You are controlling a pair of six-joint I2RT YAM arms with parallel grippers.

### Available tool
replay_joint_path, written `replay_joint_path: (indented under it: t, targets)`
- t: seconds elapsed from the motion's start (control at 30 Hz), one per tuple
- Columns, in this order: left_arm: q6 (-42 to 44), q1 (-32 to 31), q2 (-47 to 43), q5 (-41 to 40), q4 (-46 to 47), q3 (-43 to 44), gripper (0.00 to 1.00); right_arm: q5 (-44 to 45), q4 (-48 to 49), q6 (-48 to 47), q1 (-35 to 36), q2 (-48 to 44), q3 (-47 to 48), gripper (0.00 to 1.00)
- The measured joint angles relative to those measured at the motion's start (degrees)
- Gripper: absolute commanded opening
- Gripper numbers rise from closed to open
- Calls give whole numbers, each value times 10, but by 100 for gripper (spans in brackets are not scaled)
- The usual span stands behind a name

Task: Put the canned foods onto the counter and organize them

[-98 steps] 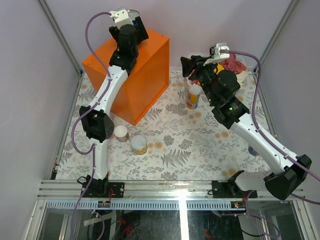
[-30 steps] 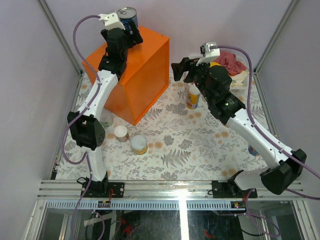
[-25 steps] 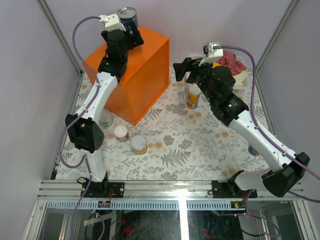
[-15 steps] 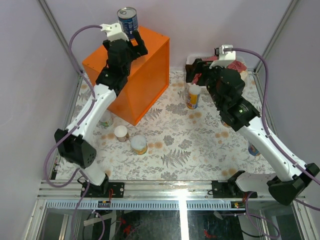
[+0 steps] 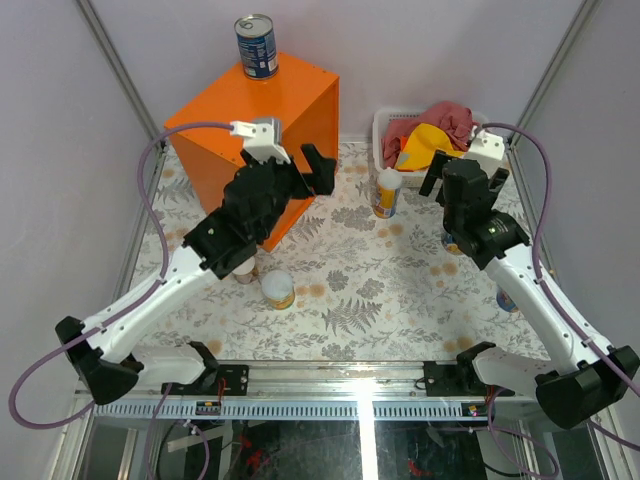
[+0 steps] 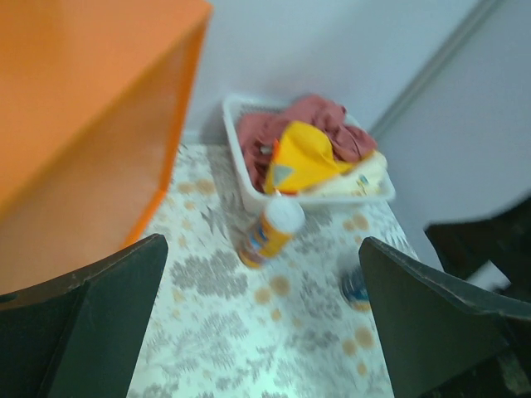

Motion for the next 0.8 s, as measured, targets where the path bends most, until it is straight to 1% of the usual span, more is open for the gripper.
replay_joint_path:
  t: [0.17, 0.33, 0.47, 0.6, 0.8]
  targets:
    - [-11, -77, -47, -10, -1, -62, 100, 1, -24, 42, -61, 0, -41, 99]
    - [-16, -127, -80, -15, 0, -114, 100, -19, -28, 69, -111, 11, -78, 99]
    - [-18, -150, -90, -23, 0, -135, 100, -48, -28, 87, -158, 32, -105, 99]
    - [-18, -166, -92, -26, 1, -144, 100, -72, -21, 94, -191, 61, -115, 99]
    - [-17, -182, -90, -26, 5, -160, 100, -96, 2, 97, -212, 99, -115, 99]
